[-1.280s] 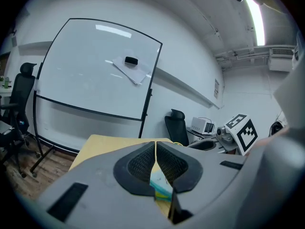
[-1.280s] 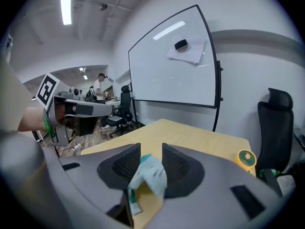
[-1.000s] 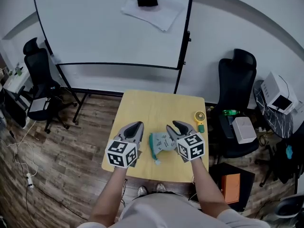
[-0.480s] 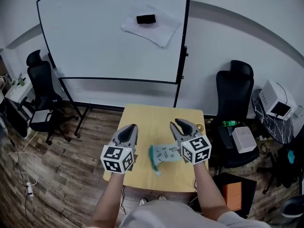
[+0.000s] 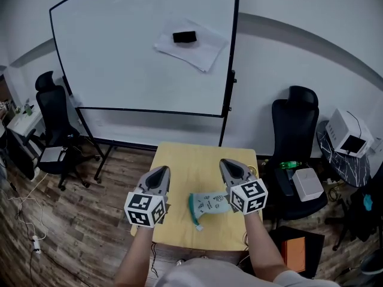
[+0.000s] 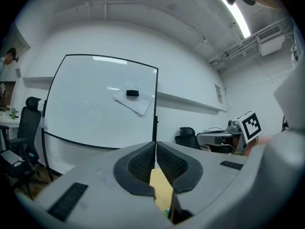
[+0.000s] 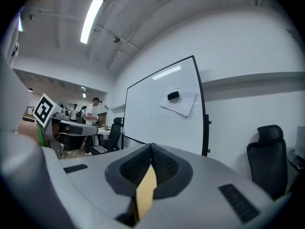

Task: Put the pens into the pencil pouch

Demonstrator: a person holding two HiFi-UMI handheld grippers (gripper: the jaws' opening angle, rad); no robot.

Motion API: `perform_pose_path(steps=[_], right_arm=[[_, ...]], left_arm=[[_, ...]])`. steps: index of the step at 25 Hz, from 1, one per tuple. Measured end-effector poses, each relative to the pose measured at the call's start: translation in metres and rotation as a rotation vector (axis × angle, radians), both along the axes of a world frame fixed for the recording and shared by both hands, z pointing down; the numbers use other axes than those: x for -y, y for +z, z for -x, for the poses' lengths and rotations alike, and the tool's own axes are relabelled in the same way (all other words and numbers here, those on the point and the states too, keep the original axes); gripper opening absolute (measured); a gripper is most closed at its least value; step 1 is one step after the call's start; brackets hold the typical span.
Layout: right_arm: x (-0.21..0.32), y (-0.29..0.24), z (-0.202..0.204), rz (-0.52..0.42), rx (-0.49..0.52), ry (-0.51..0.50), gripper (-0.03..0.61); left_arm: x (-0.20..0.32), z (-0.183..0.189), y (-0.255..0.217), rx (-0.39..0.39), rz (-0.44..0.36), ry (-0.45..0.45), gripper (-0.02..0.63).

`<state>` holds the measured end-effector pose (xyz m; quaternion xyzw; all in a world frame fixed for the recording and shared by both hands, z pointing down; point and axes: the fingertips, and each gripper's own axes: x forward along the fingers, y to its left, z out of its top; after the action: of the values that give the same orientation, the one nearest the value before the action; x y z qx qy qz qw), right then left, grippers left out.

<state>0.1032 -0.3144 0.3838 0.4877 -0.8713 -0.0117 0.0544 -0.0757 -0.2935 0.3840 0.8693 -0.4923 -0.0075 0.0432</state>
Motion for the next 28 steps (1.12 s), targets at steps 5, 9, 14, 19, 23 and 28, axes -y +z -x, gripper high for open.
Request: perform_pose_path(steps=[5,9,14,19,23,28], right_arm=[[-0.001,0.003,0.0,0.005,0.008,-0.001,0.0],[-0.002,0.005,0.004,0.012,0.001,-0.014,0.0],[-0.006,0.007,0.008,0.015,0.0,-0.028,0.0],[-0.006,0.006,0.009,0.014,0.001,-0.033,0.0],[-0.008,0.007,0.011,0.014,0.001,-0.036,0.0],[-0.009,0.006,0.011,0.015,0.004,-0.038,0.0]], left_arm=[[0.001,0.002,0.0,-0.003,-0.003,-0.006,0.02],[0.003,0.003,-0.001,-0.009,0.002,-0.007,0.02],[0.002,0.003,0.001,-0.007,0.008,-0.006,0.02],[0.003,0.004,0.001,-0.007,0.011,-0.011,0.02],[0.003,0.005,0.001,-0.005,0.011,-0.012,0.02],[0.002,0.005,0.0,-0.004,0.012,-0.01,0.02]])
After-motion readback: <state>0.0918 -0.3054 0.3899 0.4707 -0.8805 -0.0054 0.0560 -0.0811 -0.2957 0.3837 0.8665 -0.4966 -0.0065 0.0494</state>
